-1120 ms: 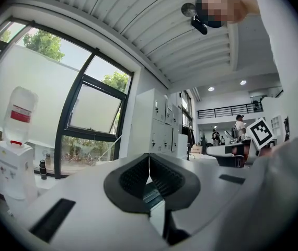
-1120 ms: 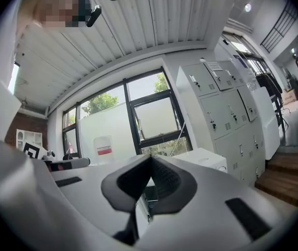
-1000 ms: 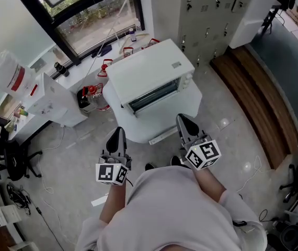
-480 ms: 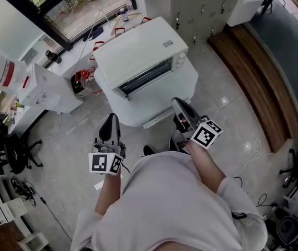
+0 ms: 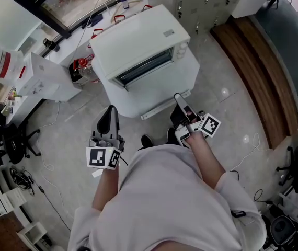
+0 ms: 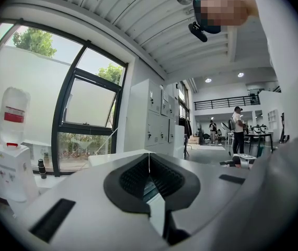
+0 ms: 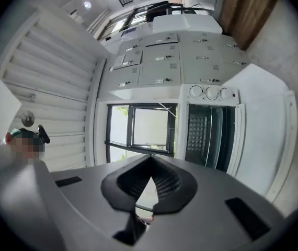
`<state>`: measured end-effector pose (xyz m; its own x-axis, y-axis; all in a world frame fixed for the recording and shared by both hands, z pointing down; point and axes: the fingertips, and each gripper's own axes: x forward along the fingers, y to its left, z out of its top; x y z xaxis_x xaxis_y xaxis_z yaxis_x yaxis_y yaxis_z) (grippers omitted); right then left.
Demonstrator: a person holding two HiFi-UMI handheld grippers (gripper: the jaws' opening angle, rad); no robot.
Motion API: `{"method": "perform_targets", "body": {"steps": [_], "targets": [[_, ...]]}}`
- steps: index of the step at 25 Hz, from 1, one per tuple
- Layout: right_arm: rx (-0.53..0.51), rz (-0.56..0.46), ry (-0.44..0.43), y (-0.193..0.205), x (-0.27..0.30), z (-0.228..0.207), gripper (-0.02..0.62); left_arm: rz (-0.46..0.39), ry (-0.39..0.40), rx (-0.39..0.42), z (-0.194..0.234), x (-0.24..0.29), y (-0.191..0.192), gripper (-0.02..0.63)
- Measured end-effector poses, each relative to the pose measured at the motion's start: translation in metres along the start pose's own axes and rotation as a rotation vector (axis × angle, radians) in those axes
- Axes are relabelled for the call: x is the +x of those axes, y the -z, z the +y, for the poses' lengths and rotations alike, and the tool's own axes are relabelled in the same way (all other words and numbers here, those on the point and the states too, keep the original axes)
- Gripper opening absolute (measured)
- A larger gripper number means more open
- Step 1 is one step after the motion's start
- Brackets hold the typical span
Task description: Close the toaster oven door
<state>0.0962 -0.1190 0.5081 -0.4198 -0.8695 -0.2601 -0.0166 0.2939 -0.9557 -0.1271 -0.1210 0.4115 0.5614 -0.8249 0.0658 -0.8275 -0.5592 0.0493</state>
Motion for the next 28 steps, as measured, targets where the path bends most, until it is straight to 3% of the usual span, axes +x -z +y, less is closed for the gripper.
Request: {"method": "perform_targets", "body": {"steps": [13,22,28], "targets": [[0.048,0.049,0.052,0.005,-0.032,-0.074,0.011,0.027,-0.016,0.005,-0.003,0.000,0.005,0.020],[0.075,0.037,0.082,0.001,-0.045,-0.113,0.194,0.039,-0.032,-0.003,-0.001,-0.001,0.009,0.020],[0.087,0.033,0.144,-0.001,-0.062,-0.148,0.198,0.052,-0.033,-0.005,0.000,0.005,0.011,0.020]]}}
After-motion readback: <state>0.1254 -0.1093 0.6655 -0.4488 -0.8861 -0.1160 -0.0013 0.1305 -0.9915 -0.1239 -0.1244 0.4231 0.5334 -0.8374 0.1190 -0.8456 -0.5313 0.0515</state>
